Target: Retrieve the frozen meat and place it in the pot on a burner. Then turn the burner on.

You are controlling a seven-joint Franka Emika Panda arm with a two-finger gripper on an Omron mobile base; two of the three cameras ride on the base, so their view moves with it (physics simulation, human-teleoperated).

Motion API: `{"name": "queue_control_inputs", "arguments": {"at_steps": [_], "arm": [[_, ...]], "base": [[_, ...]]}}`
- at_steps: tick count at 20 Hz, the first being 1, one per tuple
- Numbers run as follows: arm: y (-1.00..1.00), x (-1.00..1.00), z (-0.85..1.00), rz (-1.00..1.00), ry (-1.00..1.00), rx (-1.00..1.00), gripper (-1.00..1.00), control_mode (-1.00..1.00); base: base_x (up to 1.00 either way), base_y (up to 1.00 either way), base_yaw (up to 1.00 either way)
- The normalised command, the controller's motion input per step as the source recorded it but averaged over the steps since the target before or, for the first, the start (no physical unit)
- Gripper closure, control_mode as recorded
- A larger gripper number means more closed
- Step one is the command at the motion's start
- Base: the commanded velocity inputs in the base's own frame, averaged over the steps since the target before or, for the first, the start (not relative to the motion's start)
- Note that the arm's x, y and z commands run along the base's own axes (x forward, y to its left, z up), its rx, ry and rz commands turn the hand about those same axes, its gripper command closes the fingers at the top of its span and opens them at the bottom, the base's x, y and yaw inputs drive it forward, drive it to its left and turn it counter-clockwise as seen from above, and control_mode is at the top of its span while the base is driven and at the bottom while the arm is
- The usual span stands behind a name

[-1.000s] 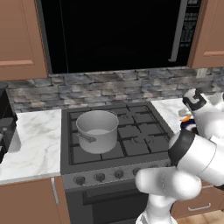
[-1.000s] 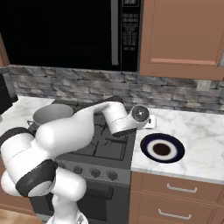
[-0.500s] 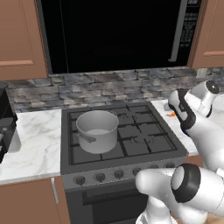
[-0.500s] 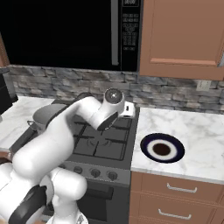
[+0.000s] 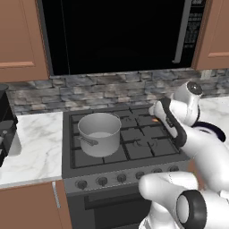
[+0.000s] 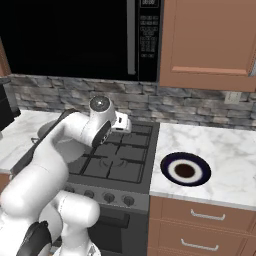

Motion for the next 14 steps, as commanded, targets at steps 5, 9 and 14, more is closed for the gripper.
{"name": "queue_control_inputs", "arguments": {"at_steps": [5, 9, 14], "arm": [[0.66, -0.03, 0.05, -0.07, 0.01, -0.04, 1.0, -1.0], [0.62, -0.03, 0.34, -0.05, 0.02, -0.06, 1.0, -1.0], [0.55, -0.15, 0.17, -0.03, 0.0, -0.03, 1.0, -1.0]], "base": [[0.0, 0.0, 0.0], [0.0, 0.0, 0.0], [0.0, 0.0, 0.0]]}}
